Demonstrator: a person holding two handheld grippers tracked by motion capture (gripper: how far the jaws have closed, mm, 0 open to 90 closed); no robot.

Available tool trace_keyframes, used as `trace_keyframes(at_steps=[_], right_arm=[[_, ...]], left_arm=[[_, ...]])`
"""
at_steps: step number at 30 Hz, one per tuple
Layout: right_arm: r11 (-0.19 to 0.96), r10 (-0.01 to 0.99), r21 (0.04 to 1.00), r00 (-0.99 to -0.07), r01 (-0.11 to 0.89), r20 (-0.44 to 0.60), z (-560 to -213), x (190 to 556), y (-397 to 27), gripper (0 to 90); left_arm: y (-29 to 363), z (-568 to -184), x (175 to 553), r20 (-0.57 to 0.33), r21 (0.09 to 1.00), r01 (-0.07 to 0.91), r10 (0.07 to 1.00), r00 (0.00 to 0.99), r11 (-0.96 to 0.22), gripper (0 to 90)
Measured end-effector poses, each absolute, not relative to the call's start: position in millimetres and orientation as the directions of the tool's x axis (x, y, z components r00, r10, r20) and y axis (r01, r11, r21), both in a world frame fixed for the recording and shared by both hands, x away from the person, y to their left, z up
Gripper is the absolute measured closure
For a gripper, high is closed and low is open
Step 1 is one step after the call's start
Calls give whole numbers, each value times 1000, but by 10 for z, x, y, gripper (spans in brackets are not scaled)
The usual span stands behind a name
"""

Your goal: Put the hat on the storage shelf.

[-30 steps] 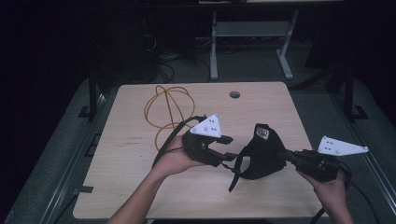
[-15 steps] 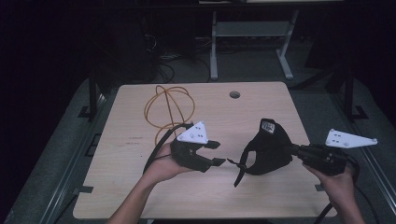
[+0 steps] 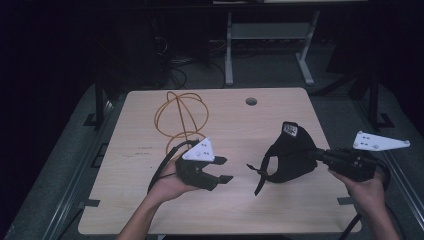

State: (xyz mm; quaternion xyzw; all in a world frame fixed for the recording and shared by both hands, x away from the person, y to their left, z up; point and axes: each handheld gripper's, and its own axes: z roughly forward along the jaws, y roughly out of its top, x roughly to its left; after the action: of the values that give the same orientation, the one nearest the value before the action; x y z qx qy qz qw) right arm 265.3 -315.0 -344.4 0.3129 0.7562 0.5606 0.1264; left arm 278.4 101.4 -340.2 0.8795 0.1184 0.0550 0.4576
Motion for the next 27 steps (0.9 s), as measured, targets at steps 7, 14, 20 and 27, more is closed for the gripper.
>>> trace_keyframes(at_steps=[7, 14, 20, 27], right_arm=[[187, 612, 921, -774, 341, 163, -3411, 2705, -3159, 878], [192, 612, 921, -775, 340, 158, -3346, 2748, -3173, 878], [198, 613, 922, -776, 332, 148, -3245, 2790, -3181, 878], [210, 606, 925, -785, 316, 131, -3077, 2861, -3111, 877]], left_arm=[[1065, -3511, 2768, -20, 816, 168, 265, 964, -553, 421], [1129, -3629, 2746, -21, 812, 179, 278, 960, -556, 393], [1172, -3731, 2735, -26, 807, 192, 291, 956, -558, 353], [1214, -3833, 2702, -11, 794, 192, 302, 953, -577, 334]])
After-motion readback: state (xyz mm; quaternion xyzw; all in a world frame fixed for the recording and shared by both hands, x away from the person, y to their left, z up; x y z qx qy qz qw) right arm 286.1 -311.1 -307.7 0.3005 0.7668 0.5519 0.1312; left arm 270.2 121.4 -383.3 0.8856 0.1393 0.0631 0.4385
